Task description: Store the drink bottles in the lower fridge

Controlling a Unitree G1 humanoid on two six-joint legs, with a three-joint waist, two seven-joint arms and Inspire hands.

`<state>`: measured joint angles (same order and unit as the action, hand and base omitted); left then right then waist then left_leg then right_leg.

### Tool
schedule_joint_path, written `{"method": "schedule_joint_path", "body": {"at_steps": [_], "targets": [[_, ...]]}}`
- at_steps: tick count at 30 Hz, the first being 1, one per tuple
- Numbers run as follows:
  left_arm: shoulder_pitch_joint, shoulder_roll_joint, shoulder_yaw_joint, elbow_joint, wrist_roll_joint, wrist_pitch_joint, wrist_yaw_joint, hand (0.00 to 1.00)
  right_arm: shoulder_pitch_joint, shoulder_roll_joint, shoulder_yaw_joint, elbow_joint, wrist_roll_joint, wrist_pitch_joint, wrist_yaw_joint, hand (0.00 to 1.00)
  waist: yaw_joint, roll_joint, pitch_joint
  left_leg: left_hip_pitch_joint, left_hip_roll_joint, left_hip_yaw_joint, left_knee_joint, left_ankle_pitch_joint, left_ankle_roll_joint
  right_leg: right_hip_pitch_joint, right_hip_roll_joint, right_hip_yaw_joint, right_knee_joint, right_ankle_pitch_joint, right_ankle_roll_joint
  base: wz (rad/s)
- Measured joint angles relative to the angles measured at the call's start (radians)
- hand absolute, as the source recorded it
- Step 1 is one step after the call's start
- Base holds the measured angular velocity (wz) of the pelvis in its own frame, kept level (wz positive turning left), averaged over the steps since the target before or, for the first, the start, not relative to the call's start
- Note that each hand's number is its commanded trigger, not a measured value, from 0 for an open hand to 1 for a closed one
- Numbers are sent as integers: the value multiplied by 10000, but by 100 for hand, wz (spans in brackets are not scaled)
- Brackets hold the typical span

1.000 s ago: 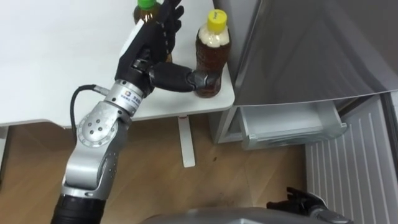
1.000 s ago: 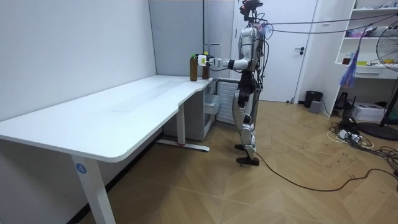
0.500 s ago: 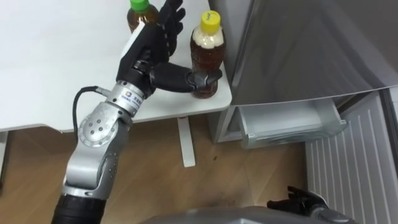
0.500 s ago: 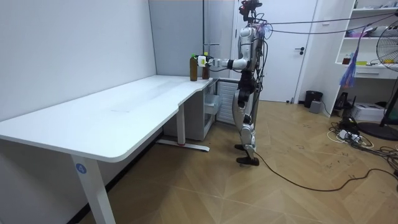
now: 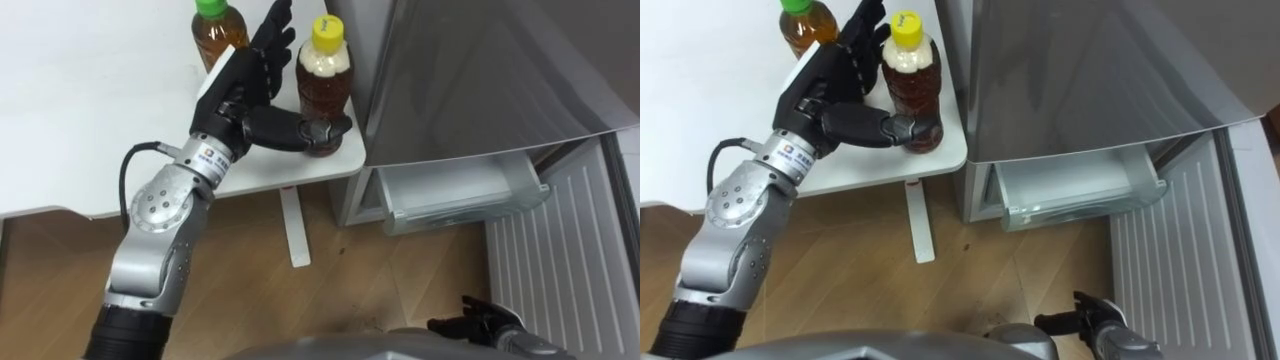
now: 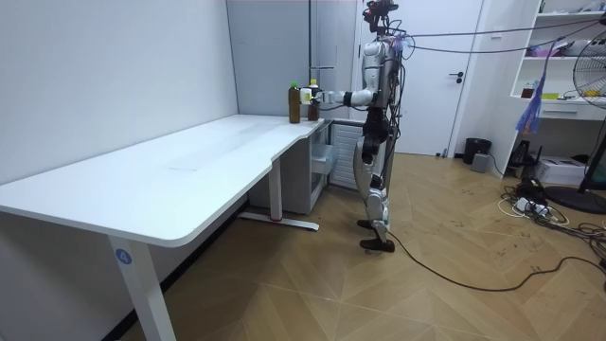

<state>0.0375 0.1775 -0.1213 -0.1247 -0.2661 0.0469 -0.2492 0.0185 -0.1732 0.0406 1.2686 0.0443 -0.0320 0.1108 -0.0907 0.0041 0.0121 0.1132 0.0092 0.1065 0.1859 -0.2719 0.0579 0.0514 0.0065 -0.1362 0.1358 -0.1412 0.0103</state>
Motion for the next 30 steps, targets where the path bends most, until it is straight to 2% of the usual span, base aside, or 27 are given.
{"method": "schedule_joint_path", "body": {"at_steps": [4, 9, 30], "targets": [[-307, 135, 5, 464, -1, 2, -1, 0, 35, 16, -42, -110, -62, -2, 7, 0, -131, 5, 2, 3, 0, 24, 0, 0, 0, -2, -4, 63, 1, 0, 0, -1], [-335, 147, 4, 571, 0, 187, -13, 0, 121, 20, -41, -248, -58, 0, 9, 0, -172, 11, 0, -3, 1, 44, 2, 0, 0, -8, -2, 117, 2, 0, 0, -2], [-397, 151, 5, 571, 0, 341, 2, 0, 129, 10, -47, -259, -49, 1, -4, 0, -193, 60, -29, -1, 6, 243, 10, 0, 0, -9, 17, 269, -6, 0, 0, -1]]}}
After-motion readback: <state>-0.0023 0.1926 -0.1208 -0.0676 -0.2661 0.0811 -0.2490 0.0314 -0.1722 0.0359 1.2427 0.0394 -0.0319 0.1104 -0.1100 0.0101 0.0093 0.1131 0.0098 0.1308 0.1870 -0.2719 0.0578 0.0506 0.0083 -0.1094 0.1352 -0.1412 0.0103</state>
